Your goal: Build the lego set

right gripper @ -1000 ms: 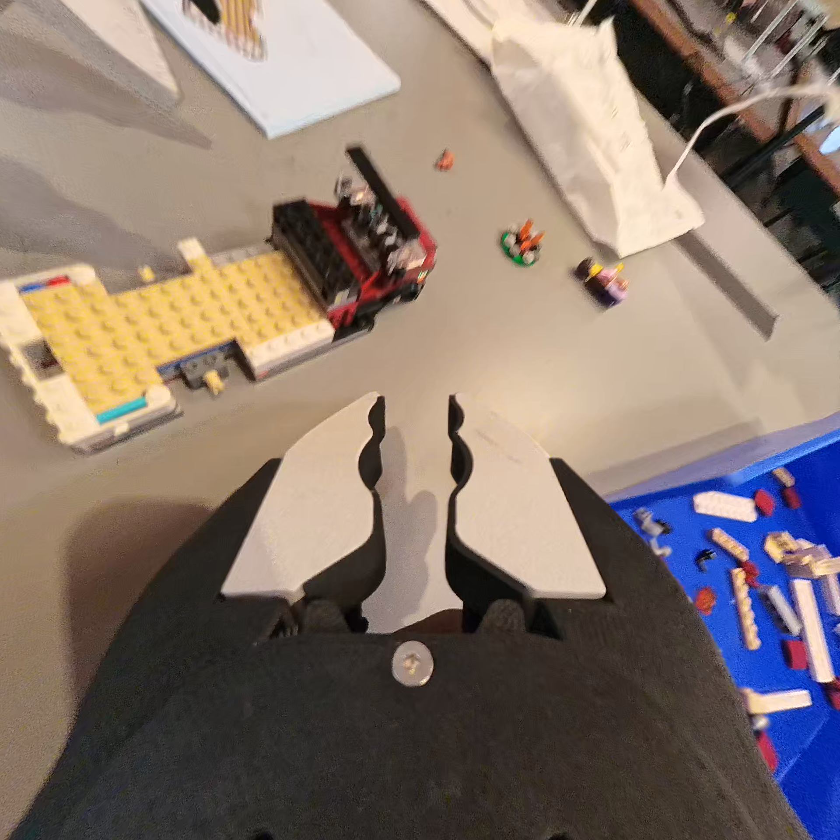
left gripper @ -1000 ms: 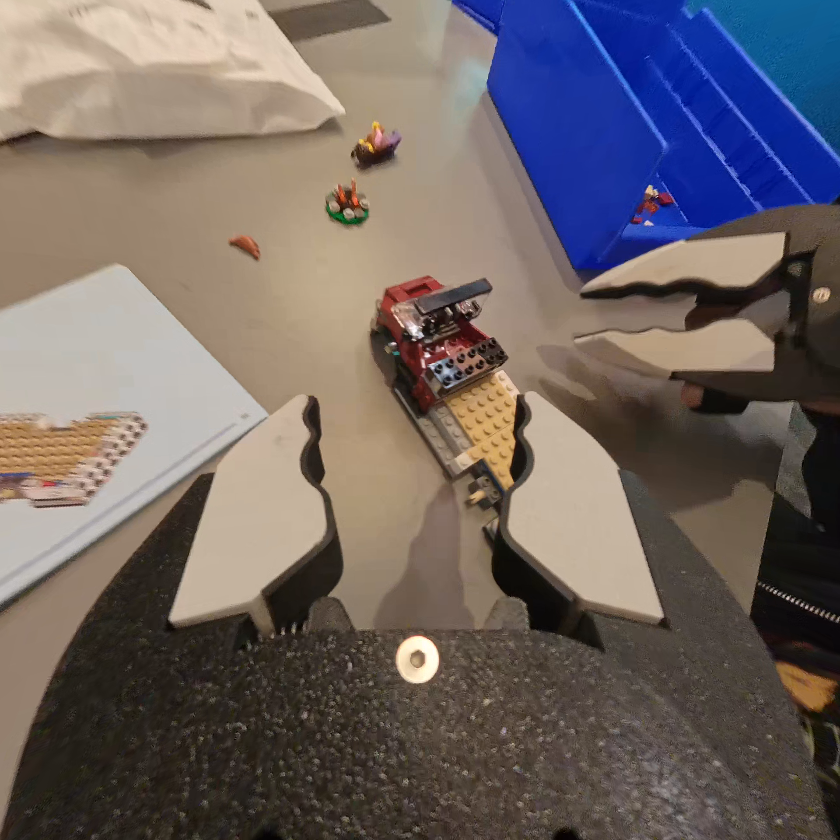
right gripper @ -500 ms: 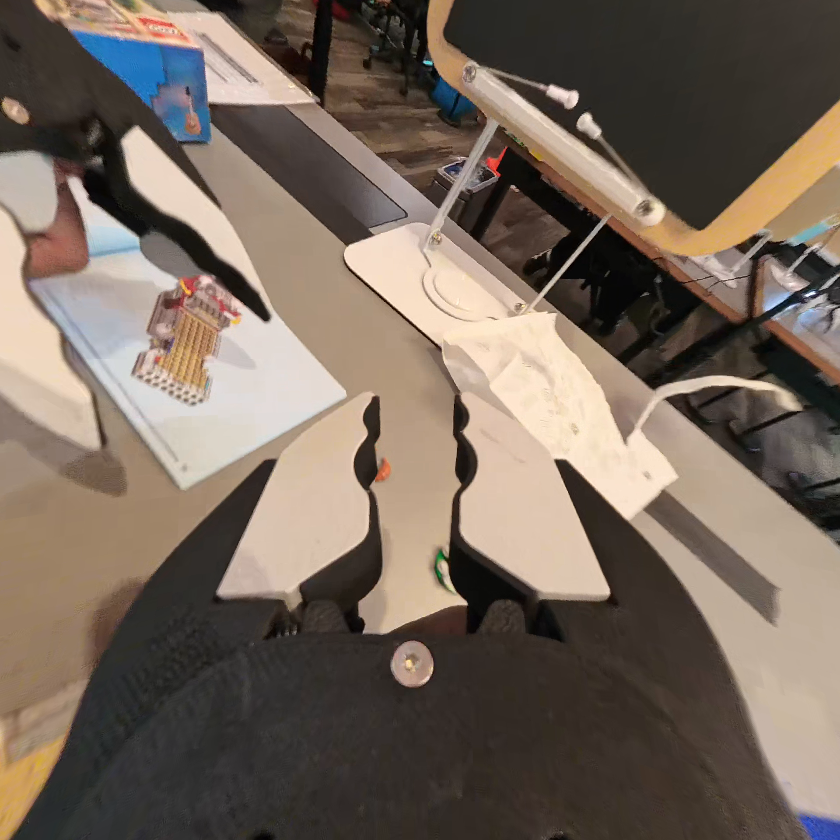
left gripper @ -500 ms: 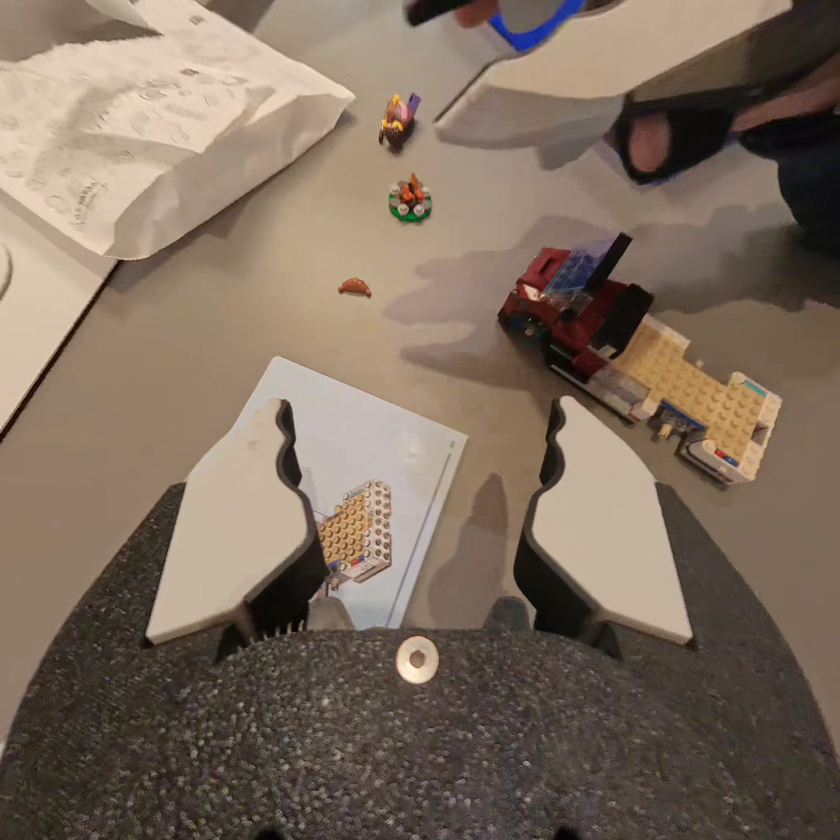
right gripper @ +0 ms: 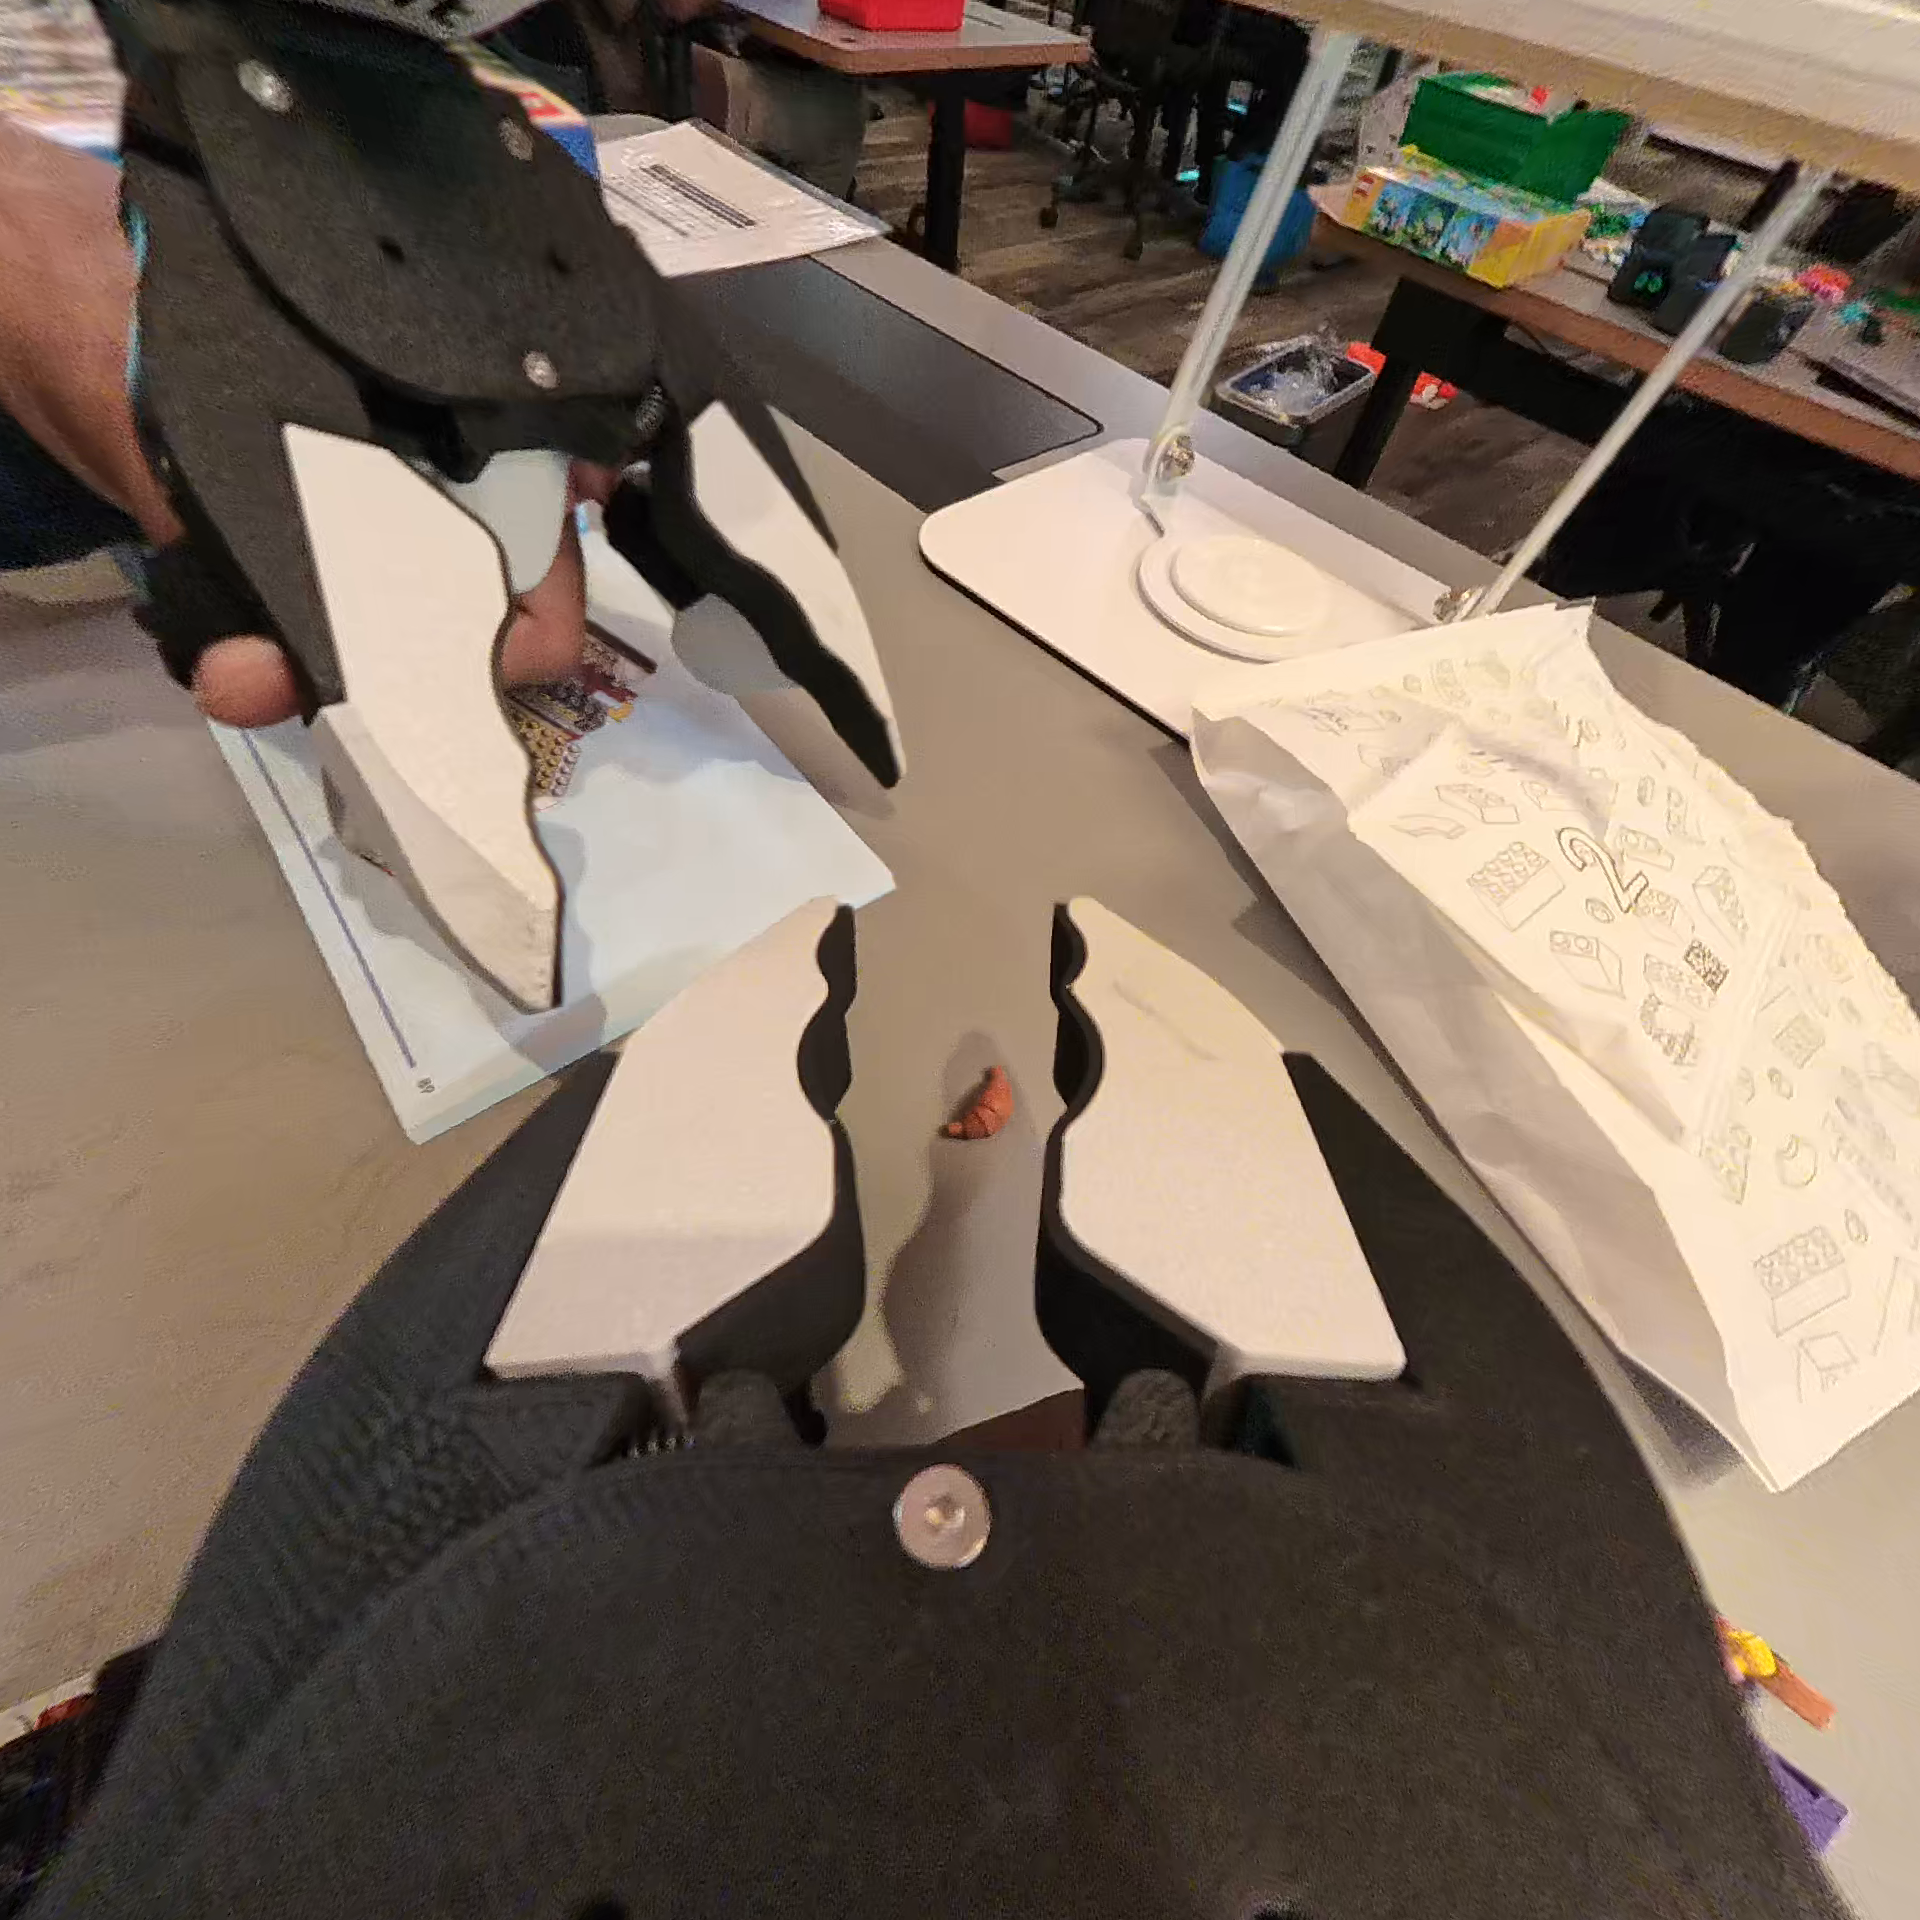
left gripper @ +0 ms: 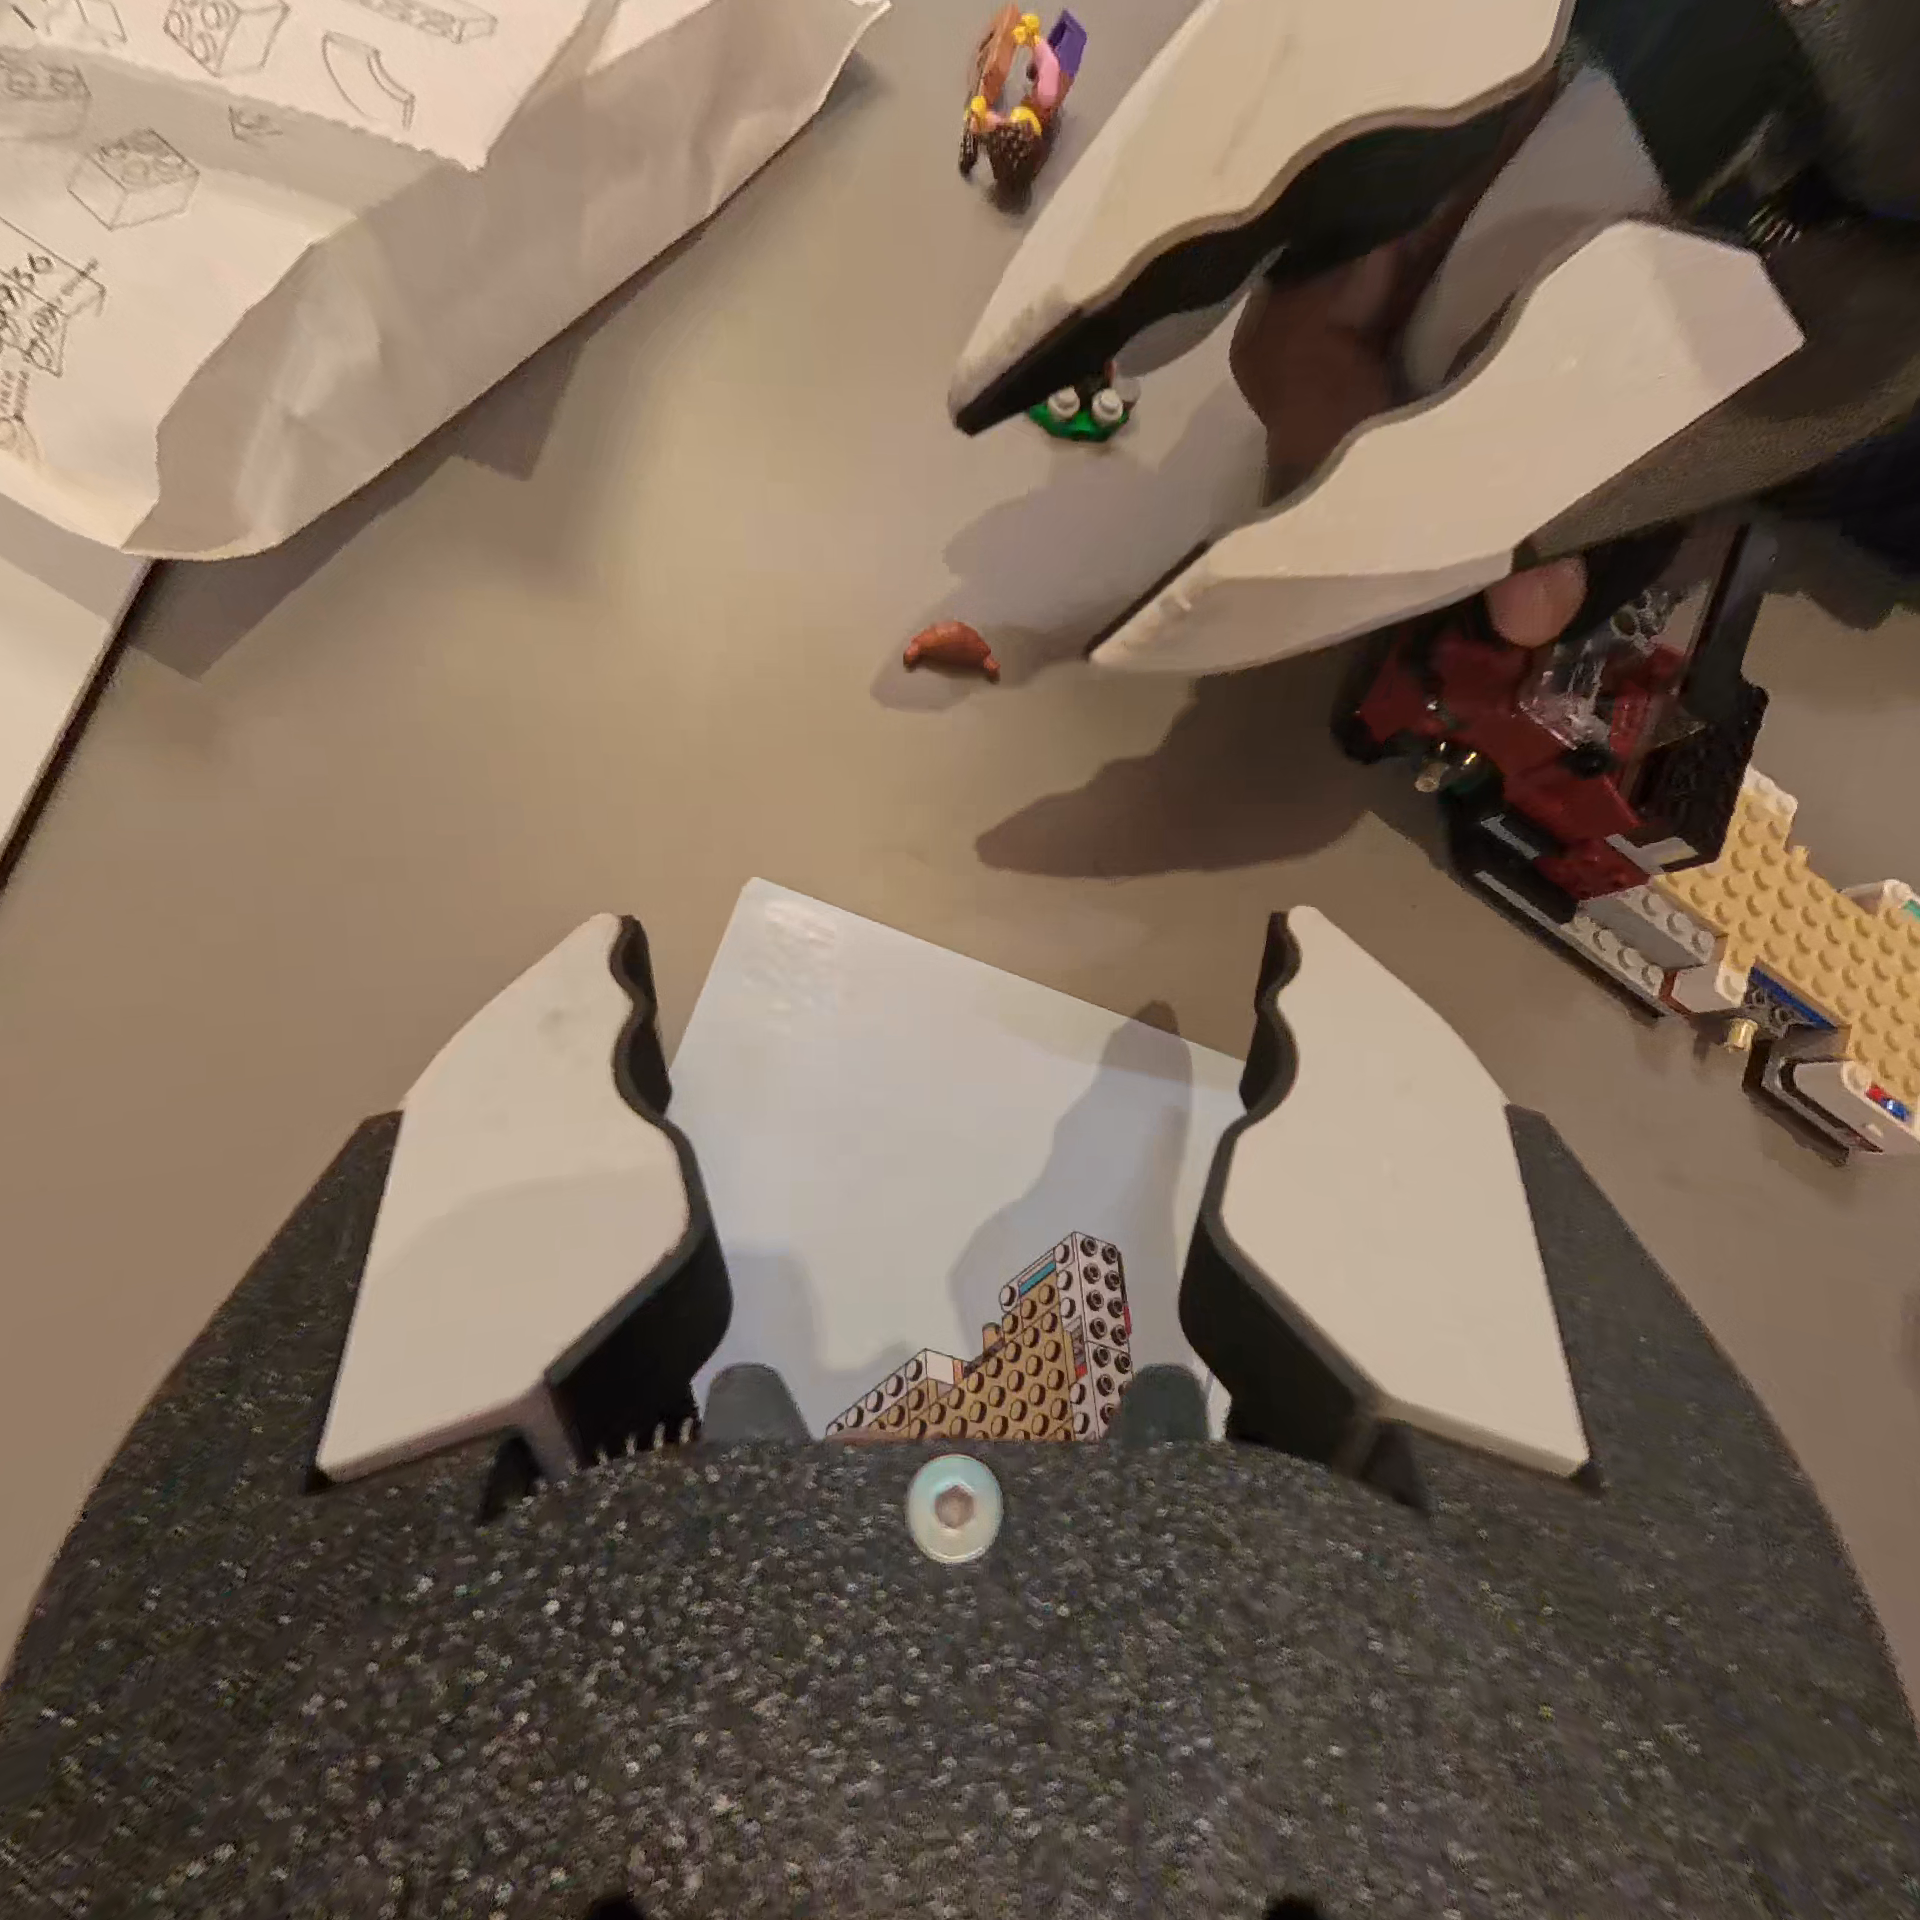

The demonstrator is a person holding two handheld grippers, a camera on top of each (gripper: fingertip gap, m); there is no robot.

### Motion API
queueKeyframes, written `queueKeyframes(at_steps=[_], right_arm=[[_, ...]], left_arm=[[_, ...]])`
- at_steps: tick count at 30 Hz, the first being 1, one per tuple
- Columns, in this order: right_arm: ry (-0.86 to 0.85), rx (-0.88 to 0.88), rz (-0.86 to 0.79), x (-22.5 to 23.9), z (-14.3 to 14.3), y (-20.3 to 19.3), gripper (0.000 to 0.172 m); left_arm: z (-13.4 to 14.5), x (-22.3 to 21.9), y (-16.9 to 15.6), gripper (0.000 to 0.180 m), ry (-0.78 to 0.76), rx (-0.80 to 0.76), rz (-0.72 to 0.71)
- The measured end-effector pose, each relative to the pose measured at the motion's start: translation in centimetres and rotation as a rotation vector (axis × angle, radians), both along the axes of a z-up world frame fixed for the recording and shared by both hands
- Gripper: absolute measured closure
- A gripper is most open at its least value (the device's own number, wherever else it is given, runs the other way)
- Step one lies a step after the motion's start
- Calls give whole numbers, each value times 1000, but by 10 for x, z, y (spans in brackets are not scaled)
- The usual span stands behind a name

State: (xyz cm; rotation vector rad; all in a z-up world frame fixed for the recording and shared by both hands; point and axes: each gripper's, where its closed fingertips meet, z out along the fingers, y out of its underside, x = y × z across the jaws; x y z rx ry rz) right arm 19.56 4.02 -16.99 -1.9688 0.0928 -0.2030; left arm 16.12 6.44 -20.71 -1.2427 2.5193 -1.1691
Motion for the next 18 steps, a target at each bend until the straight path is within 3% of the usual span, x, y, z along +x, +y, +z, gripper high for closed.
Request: queueKeyframes(at_steps=[10,18], right_arm=[[-77,-44,20,-7,-5,3,135],[-36,-37,29,-6,-5,3,134]], left_arm=[[-6,-5,-6,73,15,39,-20],[-12,-4,-5,75,33,57,-13]])
